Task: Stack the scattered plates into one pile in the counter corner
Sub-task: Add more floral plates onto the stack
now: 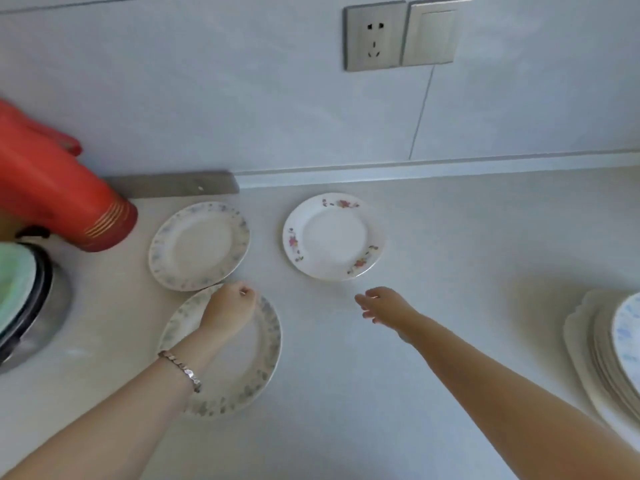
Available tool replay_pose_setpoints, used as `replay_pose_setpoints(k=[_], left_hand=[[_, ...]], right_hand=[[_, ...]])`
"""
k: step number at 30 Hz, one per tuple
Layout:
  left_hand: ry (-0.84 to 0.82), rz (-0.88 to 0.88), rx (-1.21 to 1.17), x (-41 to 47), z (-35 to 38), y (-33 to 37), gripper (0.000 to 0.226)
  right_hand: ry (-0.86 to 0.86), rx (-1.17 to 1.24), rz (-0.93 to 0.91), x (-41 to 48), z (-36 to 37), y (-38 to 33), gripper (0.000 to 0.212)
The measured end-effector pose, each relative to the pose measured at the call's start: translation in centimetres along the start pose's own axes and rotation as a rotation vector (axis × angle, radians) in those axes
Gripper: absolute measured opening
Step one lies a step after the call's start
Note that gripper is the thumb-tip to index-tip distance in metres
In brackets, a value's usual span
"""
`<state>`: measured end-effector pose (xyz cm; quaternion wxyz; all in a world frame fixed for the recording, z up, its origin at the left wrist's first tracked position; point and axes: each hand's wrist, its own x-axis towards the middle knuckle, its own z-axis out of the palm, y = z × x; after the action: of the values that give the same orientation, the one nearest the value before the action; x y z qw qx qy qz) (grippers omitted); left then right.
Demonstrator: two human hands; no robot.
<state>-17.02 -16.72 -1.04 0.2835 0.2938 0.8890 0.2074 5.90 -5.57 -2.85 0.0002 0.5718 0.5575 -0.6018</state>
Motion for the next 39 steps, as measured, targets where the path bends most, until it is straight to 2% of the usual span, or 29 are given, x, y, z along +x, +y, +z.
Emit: replay_pose_setpoints(k=[2,4,6,8,13,17,20,21,23,25,28,31,34,37,39], left_hand=[[-0.001,0.004,0.013,1.7,-2.0,-2.0,0.023],[-0.019,0.018,0.053,2.8,-3.4,-3.3,0.018],[-0.052,0.061,0.097,3.6,-4.1,-4.1,0.018],[-0.101,0.129,0.124,4.2,-4.4,-4.6,0.018],[-0.293,0.345,0.3,5.7,-4.1,-4.2,0.027],[-0.514,0.58,0.673,7.6,-2.3,-3.1,0.048],[-0.615,0.577,0.839,8.9,-0.7,-2.6,0.056],[-0.648,0.568,0.871,9.2,-0.3,-2.3,0.054],[-0.728,0.559,0.93,9.8,0.2,-2.0,0.043],[-0.801,0.553,0.909,10.1,0.2,-1.7,0.033],[-0.882,0.576,0.868,9.9,0.3,-1.2,0.05],[-0.923,0.672,0.905,9.3,0.3,-0.5,0.049],[-0.957,0.697,0.868,8.9,0.0,0.1,0.046],[-0.891,0.715,0.711,8.7,-1.0,1.2,0.046],[-0.772,0.727,0.555,8.5,-1.7,2.4,0.047]], right_hand=[[-0.01,0.526,0.141,2.1,3.7,-2.3,0.047],[0.077,0.922,0.221,4.0,6.3,-3.8,0.045],[0.158,1.159,0.255,5.7,7.9,-4.9,0.048],[0.242,1.257,0.284,7.0,8.7,-5.6,0.046],[0.347,1.231,0.235,7.4,8.9,-6.1,0.04],[0.316,1.26,0.18,4.8,7.7,-4.7,0.035],[0.298,1.267,0.152,2.4,6.6,-2.4,0.018],[0.3,1.251,0.144,1.7,6.1,-1.6,0.012],[0.326,1.202,0.123,0.3,5.2,-0.3,0.014],[0.347,1.144,0.092,-1.0,4.2,1.0,0.013],[0.384,1.062,0.081,-3.0,3.2,2.9,0.009],[0.403,1.037,0.097,-4.8,2.7,4.9,0.009],[0.424,1.065,0.095,-6.5,2.2,6.3,0.009],[0.436,1.069,0.058,-8.1,1.3,7.4,0.008],[0.46,1.064,0.013,-9.6,0.2,8.1,0.021]])
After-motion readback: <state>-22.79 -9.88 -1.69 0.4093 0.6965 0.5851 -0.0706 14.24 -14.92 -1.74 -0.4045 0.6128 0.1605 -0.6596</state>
